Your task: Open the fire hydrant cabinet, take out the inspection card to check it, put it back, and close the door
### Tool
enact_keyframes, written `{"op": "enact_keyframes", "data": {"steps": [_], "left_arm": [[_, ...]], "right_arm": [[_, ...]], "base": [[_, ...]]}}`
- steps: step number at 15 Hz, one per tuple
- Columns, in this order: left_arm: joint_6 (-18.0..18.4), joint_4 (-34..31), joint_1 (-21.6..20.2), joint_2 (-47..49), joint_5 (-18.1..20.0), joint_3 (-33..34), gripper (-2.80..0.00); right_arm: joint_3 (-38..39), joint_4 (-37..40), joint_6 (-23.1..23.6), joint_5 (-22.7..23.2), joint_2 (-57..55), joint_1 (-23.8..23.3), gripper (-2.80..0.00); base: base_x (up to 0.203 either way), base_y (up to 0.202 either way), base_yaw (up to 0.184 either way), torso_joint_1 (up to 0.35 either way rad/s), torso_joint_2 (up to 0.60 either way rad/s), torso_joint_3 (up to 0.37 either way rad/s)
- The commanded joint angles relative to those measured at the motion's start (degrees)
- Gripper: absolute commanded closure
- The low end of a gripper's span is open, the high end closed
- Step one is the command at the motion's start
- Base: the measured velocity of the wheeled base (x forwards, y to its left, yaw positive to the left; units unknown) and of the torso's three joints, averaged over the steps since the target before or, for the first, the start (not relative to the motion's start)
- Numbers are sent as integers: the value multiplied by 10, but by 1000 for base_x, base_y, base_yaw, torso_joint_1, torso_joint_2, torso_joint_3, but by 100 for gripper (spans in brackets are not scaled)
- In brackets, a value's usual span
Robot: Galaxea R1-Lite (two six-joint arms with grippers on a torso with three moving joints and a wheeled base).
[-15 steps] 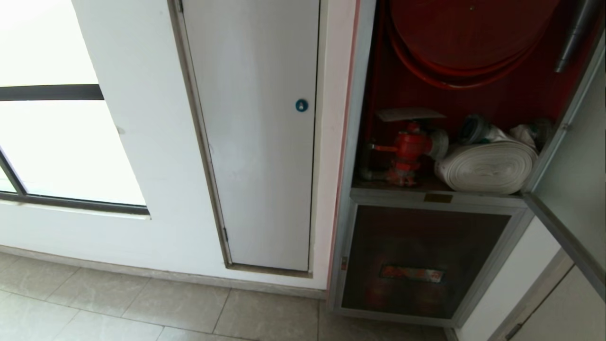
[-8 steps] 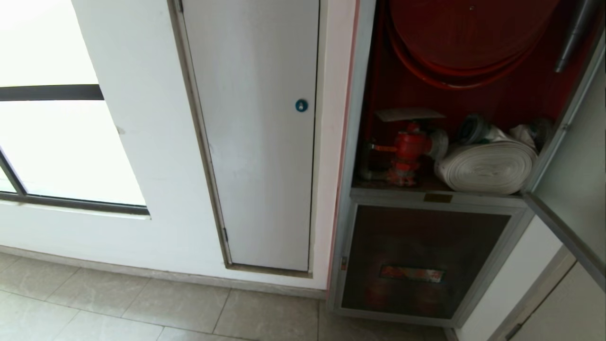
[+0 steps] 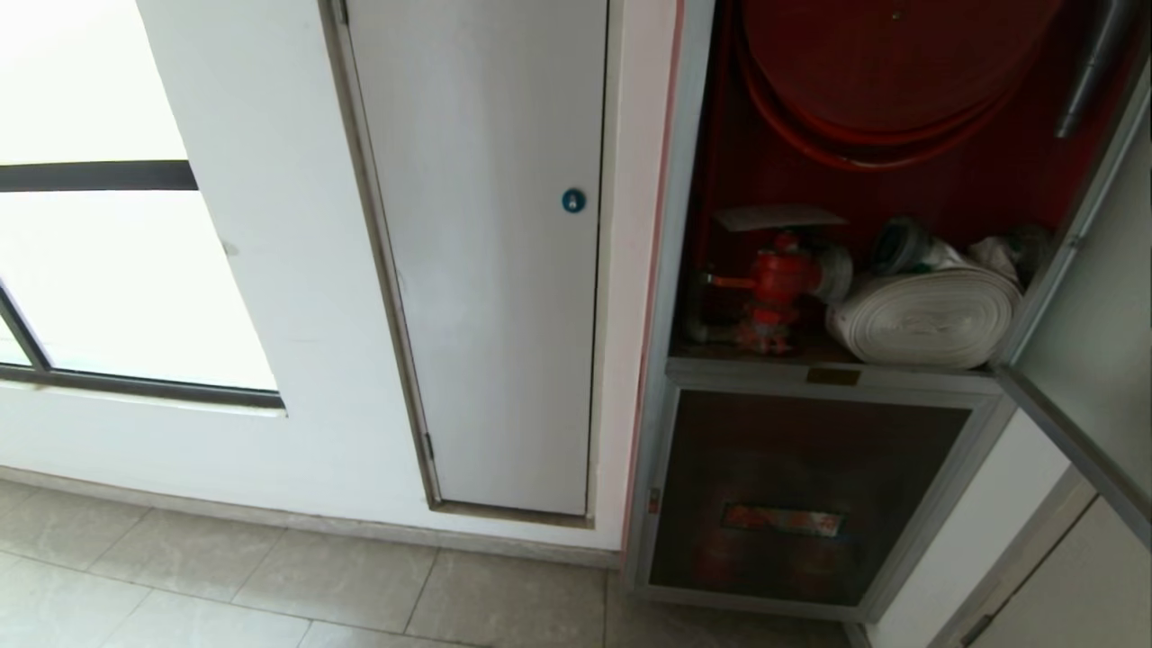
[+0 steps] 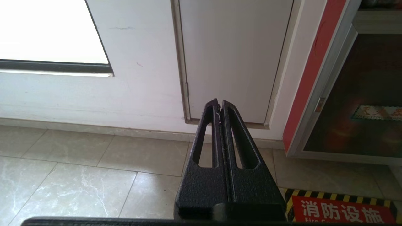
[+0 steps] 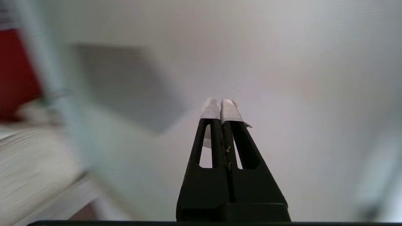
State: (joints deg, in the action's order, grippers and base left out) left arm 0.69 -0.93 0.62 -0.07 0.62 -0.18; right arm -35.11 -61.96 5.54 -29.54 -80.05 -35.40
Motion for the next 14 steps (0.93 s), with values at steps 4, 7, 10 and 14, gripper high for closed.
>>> {"op": "enact_keyframes", "data": {"steps": [4, 7, 10, 14], "left_arm": [[0, 0, 0, 1, 0, 0, 0], [0, 0, 0, 1, 0, 0, 0], [0, 0, 0, 1, 0, 0, 0], [0, 0, 0, 1, 0, 0, 0]], "right_arm": [[7, -5, -23, 10, -5, 183, 0], [30, -6, -43, 30, 13, 285, 0], [83, -4, -37, 40, 93, 332, 0], [165, -3, -9, 41, 229, 340, 0]], "base": [[0, 0, 0, 0, 0, 0], [0, 0, 0, 0, 0, 0], [0, 0, 0, 0, 0, 0], [0, 0, 0, 0, 0, 0]]}}
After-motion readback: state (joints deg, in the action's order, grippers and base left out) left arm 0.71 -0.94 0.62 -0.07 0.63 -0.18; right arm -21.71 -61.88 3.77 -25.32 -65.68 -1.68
